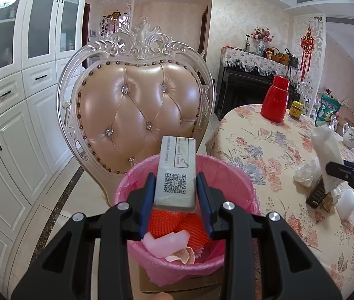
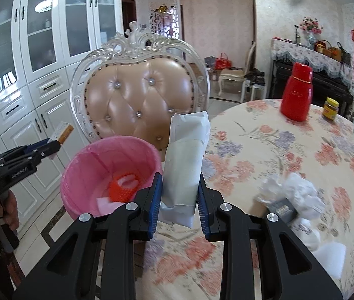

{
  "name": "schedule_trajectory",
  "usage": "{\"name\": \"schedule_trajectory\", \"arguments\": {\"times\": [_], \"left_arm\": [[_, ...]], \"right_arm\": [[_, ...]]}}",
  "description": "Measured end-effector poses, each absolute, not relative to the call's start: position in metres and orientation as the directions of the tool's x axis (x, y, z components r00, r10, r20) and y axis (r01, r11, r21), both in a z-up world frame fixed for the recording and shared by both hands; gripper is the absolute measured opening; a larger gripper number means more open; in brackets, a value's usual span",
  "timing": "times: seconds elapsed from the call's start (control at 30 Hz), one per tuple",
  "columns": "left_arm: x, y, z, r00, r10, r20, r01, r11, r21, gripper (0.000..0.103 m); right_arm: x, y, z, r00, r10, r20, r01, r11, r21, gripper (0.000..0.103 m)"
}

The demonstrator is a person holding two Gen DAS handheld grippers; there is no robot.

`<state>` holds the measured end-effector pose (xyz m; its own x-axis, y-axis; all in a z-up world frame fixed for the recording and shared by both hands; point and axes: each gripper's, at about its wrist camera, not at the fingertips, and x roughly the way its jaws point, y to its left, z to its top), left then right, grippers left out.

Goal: Collect trash
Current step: 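Carry the QR-code box in the left tool while the right tool carries the paper pack to the pink bin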

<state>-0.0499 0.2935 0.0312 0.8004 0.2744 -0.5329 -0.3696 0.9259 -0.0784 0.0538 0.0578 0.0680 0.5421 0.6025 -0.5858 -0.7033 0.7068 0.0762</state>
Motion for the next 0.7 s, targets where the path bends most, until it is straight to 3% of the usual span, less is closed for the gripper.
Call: {"name": "schedule_trajectory", "arguments": {"times": [0.7], "left_arm": [[-0.035,0.311,0.014,0.765,0.275,-0.583,-0.393,0.916,-0.084,0.033]], "right_arm": [[0.066,0.142,0.05,0.417,0.658,-0.627,-0.796,0.598,0.097,0.028]]}}
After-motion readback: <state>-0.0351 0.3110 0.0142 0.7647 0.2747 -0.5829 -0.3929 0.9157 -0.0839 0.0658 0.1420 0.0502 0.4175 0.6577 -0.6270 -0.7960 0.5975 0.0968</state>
